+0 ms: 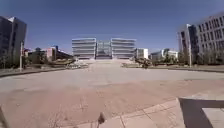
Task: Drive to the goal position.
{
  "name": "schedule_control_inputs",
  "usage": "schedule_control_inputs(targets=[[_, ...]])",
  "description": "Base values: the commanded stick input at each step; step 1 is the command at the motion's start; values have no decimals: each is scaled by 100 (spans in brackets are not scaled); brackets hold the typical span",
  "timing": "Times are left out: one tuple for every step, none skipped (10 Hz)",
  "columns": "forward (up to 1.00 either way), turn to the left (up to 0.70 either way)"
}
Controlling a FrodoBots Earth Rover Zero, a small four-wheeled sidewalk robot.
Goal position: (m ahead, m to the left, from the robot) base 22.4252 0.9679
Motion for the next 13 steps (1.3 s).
schedule_control_inputs(targets=[[70,0],[70,0],[70,0],[70,0],[70,0],[70,0],[70,0],[70,0],[70,0],[70,0],[70,0],[70,0],[70,0]])
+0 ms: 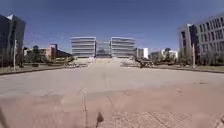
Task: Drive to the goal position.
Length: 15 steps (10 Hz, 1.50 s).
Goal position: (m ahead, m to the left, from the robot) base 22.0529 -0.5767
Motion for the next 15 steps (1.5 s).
schedule_control_inputs(targets=[[70,0],[70,0],[70,0],[70,0],[70,0],[70,0],[70,1],[70,11],[70,11],[70,1],[70,0],[70,0],[70,0],[70,0],[70,0]])
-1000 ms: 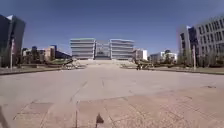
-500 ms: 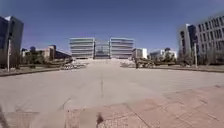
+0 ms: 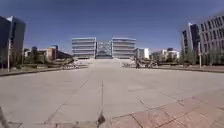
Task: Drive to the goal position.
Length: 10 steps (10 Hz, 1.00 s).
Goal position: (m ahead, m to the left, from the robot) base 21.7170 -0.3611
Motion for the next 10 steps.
schedule_control_inputs(targets=[[70,0],[70,0],[70,0],[70,0],[70,0],[70,0],[70,0],[70,0],[70,0],[70,0]])
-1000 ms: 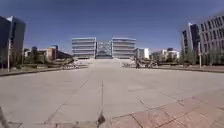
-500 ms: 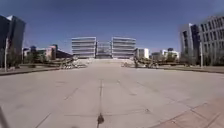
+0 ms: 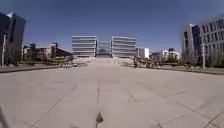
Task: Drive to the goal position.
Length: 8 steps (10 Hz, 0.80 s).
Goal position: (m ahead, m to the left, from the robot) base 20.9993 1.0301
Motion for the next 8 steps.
schedule_control_inputs(targets=[[70,0],[70,0],[70,0],[70,0],[70,0],[70,0],[70,0],[70,0]])
